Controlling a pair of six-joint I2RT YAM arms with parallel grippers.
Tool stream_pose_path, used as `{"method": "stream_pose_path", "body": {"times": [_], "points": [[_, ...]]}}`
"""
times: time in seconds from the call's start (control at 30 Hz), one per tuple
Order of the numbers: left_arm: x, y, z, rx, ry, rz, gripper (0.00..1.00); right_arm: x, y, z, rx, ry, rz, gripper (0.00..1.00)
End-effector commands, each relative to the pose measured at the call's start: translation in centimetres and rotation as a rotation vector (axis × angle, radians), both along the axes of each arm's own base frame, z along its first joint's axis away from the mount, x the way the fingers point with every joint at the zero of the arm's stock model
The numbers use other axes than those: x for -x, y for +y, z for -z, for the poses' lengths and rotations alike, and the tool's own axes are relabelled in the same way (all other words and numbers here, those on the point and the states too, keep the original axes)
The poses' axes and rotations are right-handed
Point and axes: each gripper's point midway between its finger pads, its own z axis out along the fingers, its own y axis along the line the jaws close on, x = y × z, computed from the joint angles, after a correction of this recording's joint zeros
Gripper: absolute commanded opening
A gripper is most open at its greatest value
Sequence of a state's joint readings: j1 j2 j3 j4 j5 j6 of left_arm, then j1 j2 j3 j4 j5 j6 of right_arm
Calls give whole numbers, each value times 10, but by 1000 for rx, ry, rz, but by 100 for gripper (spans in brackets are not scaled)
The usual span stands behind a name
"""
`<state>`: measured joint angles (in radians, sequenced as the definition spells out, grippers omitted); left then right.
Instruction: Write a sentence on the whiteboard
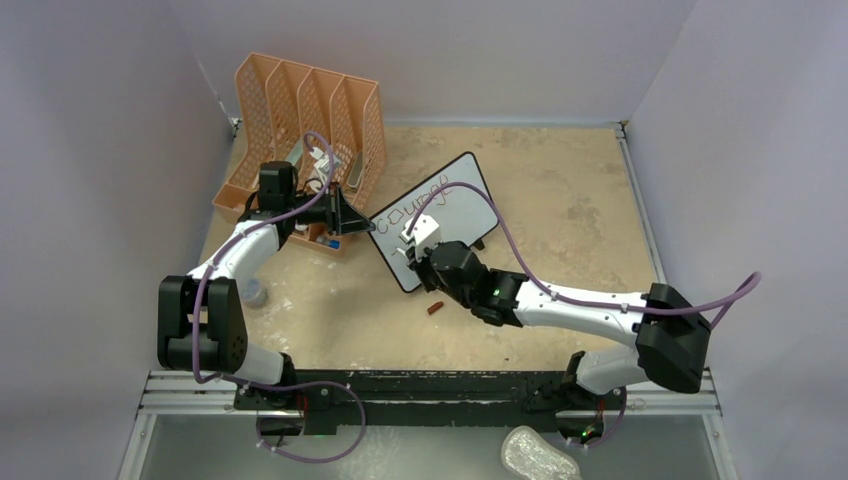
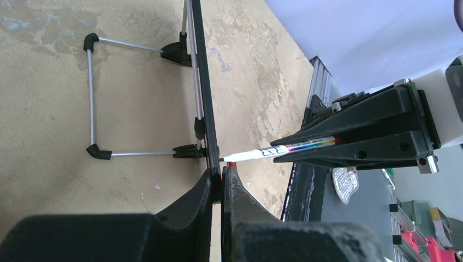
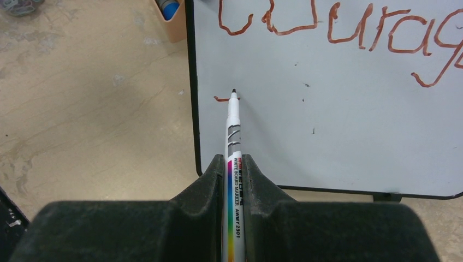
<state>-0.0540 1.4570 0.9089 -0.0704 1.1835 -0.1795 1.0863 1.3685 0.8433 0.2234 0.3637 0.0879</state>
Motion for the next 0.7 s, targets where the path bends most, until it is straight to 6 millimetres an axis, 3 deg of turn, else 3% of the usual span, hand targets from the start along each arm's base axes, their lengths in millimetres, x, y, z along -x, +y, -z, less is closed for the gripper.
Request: {"method": "stream_pose_path", "body": {"times": [0.0, 0.4, 0.67], "points": [[-3, -2, 6, -30, -23, -1, 0, -6, 16, -26, -57, -39, -27, 0], [-3, -2, 6, -31, -23, -2, 0, -7, 20, -29, -66, -46, -33, 0], [-3, -2, 6, -31, -23, -2, 0, -6, 22, -21, -46, -33, -44, 0]]}}
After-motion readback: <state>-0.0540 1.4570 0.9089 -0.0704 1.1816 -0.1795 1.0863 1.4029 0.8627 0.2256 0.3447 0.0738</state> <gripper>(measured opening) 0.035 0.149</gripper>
